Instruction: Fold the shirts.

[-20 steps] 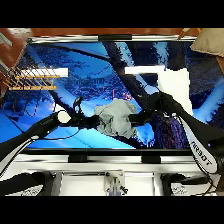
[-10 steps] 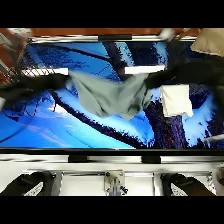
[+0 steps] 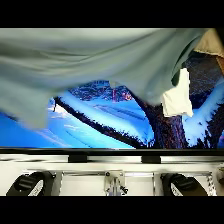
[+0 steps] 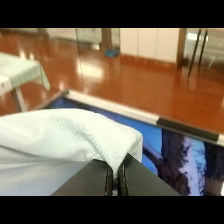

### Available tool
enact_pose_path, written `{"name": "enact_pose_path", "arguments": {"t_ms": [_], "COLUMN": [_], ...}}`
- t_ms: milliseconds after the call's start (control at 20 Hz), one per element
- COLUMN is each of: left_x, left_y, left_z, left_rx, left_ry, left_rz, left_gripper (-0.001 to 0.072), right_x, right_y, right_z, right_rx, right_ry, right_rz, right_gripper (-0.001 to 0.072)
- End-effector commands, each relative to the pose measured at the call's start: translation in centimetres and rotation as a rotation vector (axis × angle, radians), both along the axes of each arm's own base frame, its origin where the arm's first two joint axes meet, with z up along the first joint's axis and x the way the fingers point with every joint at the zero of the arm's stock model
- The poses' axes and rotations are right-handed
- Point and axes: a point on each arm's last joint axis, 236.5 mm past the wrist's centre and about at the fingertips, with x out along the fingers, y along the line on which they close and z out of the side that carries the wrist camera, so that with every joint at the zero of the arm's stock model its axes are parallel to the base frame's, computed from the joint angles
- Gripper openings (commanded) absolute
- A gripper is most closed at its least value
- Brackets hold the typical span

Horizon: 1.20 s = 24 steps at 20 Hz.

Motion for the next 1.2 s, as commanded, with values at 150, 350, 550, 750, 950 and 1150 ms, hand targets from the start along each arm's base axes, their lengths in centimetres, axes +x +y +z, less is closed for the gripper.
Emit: {"name": "enact_pose_path", "arguments": {"t_ms": [150,350,550,750,950,1150], "left_x": [2.0,7.3,14.3,21.1,24.5,22.9], "left_y": [3.7,3.9,2.9,1.6,-0.4,-2.4], "left_z": [-6.3,-14.3,-28.3,-38.9,-45.8,-50.9], "left_rx": [0.221,0.308,0.365,0.265,0.095,0.014], "left_ry": [0.228,0.457,0.782,0.923,1.091,1.310], "left_rz": [0.220,0.243,0.205,0.194,0.149,0.082], "left_gripper": [0.0036,0.0036,0.0036,0.0036,0.0038,0.0215], "right_x": [-0.1,4.5,12.0,20.3,23.4,23.4], "right_y": [-0.2,0.4,1.8,4.2,7.4,7.7], "right_z": [-4.3,-15.0,-27.9,-39.8,-46.2,-47.3], "right_rx": [-0.055,-0.235,-0.236,-0.096,0.182,0.214], "right_ry": [0.185,0.549,0.889,1.053,1.211,1.250], "right_rz": [-0.008,-0.002,-0.055,-0.132,-0.177,-0.167], "right_gripper": [0.0076,0.0077,0.0077,0.0078,0.0084,0.0455]}}
